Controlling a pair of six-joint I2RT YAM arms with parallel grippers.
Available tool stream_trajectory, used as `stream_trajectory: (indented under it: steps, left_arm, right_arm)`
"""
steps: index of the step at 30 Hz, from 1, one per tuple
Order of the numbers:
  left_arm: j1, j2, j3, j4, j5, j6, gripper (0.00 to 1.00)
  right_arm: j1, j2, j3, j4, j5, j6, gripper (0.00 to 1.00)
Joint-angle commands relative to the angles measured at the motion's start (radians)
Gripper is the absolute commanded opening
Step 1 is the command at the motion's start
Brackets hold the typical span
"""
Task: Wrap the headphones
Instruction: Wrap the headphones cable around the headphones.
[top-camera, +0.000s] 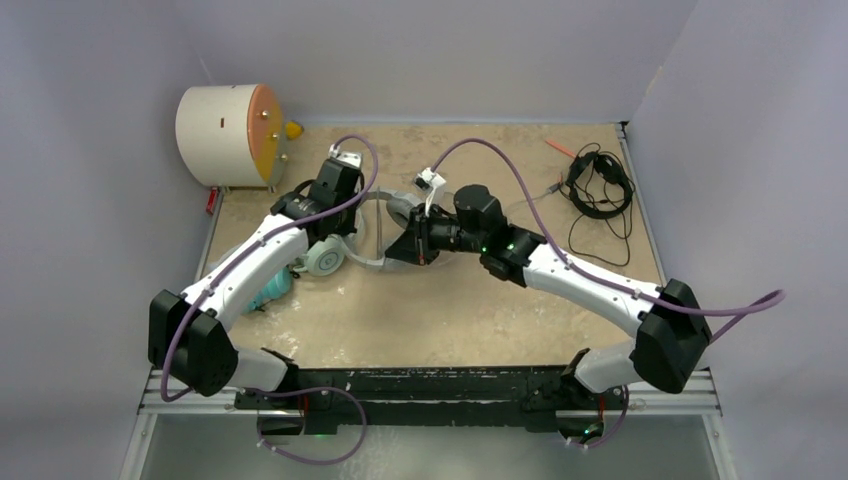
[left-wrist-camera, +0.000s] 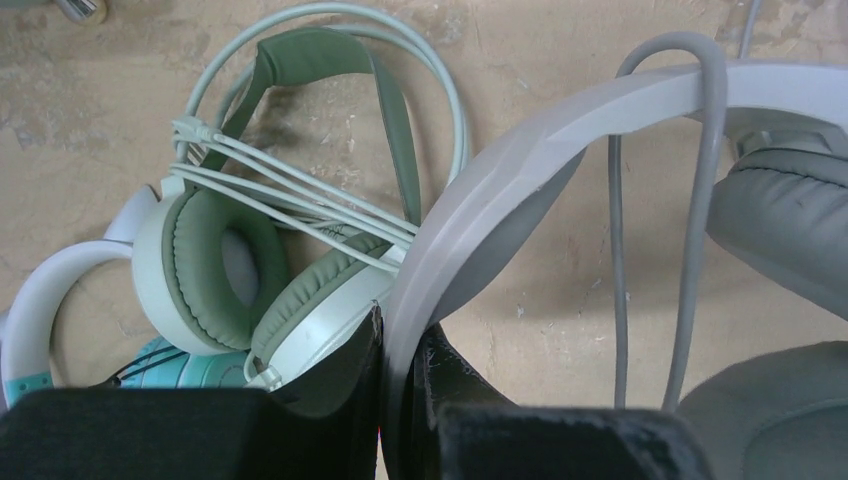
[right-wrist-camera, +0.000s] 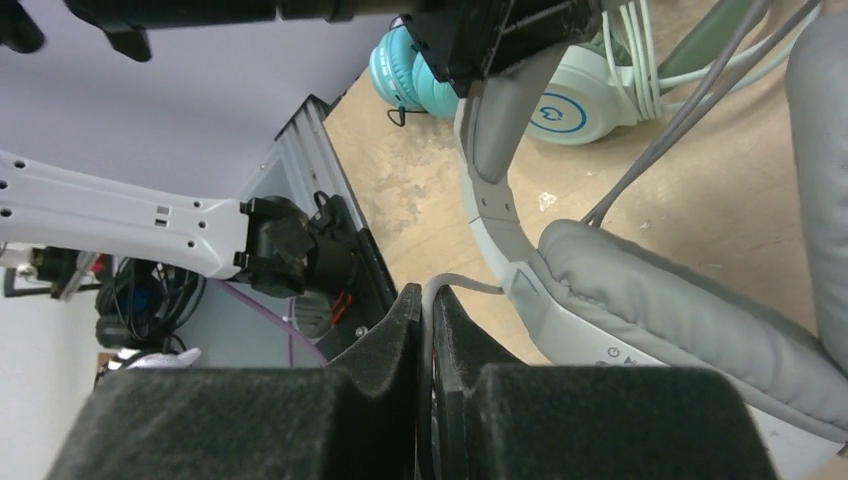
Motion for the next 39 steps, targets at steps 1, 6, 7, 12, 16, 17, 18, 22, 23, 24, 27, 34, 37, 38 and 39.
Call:
stream_trajectory:
  steps: [1, 6, 7, 12, 16, 17, 18, 22, 23, 24, 27, 34, 37, 38, 39]
  left_arm:
    - [0.001, -0.001, 0.019, -0.015, 0.015, 0.018, 0.00]
    - [0.001, 0.019, 0.044, -0.039, 0.061, 0.018, 0.00]
    - [0.001, 0.023, 0.050, -0.043, 0.075, 0.018, 0.00]
    - [0.001, 0.031, 0.059, -0.049, 0.135, 0.025, 0.00]
    - [0.000, 0.034, 0.065, -0.061, 0.171, 0.024, 0.00]
    - [-0.001, 0.035, 0.065, -0.063, 0.180, 0.025, 0.00]
    - [-0.001, 0.036, 0.065, -0.065, 0.185, 0.028, 0.00]
    - [-0.001, 0.055, 0.069, -0.081, 0.179, 0.038, 0.00]
    - [-0.002, 0.060, 0.070, -0.084, 0.184, 0.039, 0.00]
    - [-0.002, 0.064, 0.072, -0.087, 0.189, 0.040, 0.00]
    - [-0.004, 0.069, 0.074, -0.088, 0.200, 0.041, 0.00]
    - [-0.008, 0.090, 0.092, -0.100, 0.212, 0.030, 0.00]
    - [-0.011, 0.085, 0.099, -0.101, 0.225, 0.029, 0.00]
    - [-0.011, 0.083, 0.100, -0.100, 0.231, 0.029, 0.00]
    - [-0.013, 0.080, 0.102, -0.102, 0.239, 0.029, 0.00]
  right_arm:
    - [-0.012, -0.040, 0.192, -0.181, -0.053, -0.186, 0.06]
    - [-0.016, -0.025, 0.277, -0.387, 0.007, -0.347, 0.00]
    - [-0.016, -0.030, 0.277, -0.408, 0.053, -0.375, 0.00]
    - [-0.018, -0.068, 0.259, -0.432, 0.205, -0.509, 0.03]
    - [-0.019, -0.070, 0.253, -0.433, 0.269, -0.559, 0.03]
    - [-0.018, -0.067, 0.254, -0.434, 0.288, -0.567, 0.02]
    - [-0.018, -0.066, 0.255, -0.435, 0.313, -0.574, 0.03]
    - [-0.018, -0.069, 0.255, -0.421, 0.403, -0.626, 0.07]
    - [-0.019, -0.069, 0.254, -0.416, 0.408, -0.635, 0.07]
    - [-0.019, -0.068, 0.255, -0.412, 0.427, -0.646, 0.07]
    - [-0.018, -0.064, 0.260, -0.409, 0.451, -0.664, 0.09]
    - [-0.018, -0.069, 0.242, -0.363, 0.530, -0.677, 0.14]
    - [-0.018, -0.075, 0.219, -0.315, 0.567, -0.687, 0.15]
    - [-0.019, -0.074, 0.213, -0.302, 0.575, -0.691, 0.15]
    - [-0.018, -0.074, 0.208, -0.290, 0.583, -0.694, 0.15]
